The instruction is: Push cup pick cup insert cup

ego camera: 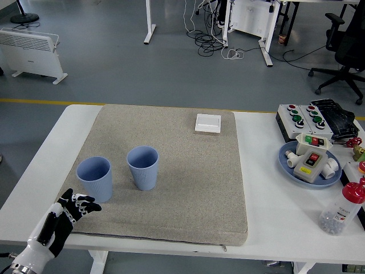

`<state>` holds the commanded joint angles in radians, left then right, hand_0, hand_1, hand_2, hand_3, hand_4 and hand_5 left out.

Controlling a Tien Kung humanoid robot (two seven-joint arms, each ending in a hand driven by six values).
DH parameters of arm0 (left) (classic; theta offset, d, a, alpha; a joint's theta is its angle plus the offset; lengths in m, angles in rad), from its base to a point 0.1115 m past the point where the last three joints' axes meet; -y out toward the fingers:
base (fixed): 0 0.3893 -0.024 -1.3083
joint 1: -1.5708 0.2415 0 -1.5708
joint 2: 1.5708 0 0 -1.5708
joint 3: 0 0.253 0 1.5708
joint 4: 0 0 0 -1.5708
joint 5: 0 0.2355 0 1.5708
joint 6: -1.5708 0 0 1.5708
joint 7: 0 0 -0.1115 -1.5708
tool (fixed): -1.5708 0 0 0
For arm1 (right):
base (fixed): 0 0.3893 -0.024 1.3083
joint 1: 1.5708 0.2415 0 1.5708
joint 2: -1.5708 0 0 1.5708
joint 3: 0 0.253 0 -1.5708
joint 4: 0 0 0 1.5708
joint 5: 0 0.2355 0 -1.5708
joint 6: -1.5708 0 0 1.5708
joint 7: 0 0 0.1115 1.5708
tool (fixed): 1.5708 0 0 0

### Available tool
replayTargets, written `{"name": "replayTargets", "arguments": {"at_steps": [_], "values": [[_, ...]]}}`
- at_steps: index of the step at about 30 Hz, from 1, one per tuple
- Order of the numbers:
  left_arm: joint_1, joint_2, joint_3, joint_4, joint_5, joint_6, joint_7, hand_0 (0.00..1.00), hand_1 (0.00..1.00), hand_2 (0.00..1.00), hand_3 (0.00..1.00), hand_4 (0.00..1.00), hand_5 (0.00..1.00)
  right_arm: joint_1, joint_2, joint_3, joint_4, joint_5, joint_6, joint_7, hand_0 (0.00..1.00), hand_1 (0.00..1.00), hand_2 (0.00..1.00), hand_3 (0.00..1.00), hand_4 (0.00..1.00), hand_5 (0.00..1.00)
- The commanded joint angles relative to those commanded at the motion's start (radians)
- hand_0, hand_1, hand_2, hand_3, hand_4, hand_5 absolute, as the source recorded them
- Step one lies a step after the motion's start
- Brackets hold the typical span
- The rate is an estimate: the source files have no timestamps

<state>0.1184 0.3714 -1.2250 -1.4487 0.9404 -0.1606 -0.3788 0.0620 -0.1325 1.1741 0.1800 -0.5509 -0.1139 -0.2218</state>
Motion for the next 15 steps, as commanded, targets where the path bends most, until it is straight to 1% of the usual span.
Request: {"name": "replayTargets", "arguments": {"at_steps": [2, 3, 5, 7, 10, 15], "values": [[-0.007, 0.001, 0.003, 0.003, 0.008, 0.001, 0.001, 0.672, 0.559, 0.519, 0.505, 0.615, 0.998, 0.0, 0.0, 0.0, 0.0, 0.0, 0.0, 0.0, 0.726, 0.649, 0.649, 0.579, 0.124, 0.471], [-0.022, 0.003, 0.01, 0.011, 0.026, 0.002, 0.005, 0.672, 0.559, 0.519, 0.505, 0.615, 0.998, -0.001, 0.001, 0.0, 0.0, 0.0, 0.0, 0.0, 0.726, 0.649, 0.649, 0.579, 0.124, 0.471], [-0.026, 0.004, 0.011, 0.013, 0.031, 0.003, 0.006, 0.672, 0.559, 0.519, 0.505, 0.615, 0.998, -0.001, 0.001, 0.0, 0.0, 0.0, 0.0, 0.0, 0.726, 0.649, 0.649, 0.579, 0.124, 0.471], [-0.062, 0.011, 0.03, 0.048, 0.074, 0.007, 0.028, 0.678, 0.561, 0.519, 0.506, 0.609, 0.998, -0.001, 0.002, 0.0, 0.0, 0.003, -0.001, 0.0, 0.725, 0.649, 0.649, 0.579, 0.124, 0.472], [-0.09, 0.019, 0.04, 0.076, 0.111, 0.007, 0.039, 0.678, 0.561, 0.519, 0.506, 0.609, 0.998, -0.001, 0.003, 0.0, 0.0, -0.001, -0.001, -0.001, 0.725, 0.649, 0.649, 0.579, 0.124, 0.472], [-0.112, 0.024, 0.04, 0.088, 0.123, 0.008, 0.04, 0.678, 0.561, 0.52, 0.506, 0.609, 0.998, -0.003, 0.003, -0.001, 0.0, 0.001, -0.001, -0.001, 0.726, 0.649, 0.649, 0.579, 0.125, 0.472]]}}
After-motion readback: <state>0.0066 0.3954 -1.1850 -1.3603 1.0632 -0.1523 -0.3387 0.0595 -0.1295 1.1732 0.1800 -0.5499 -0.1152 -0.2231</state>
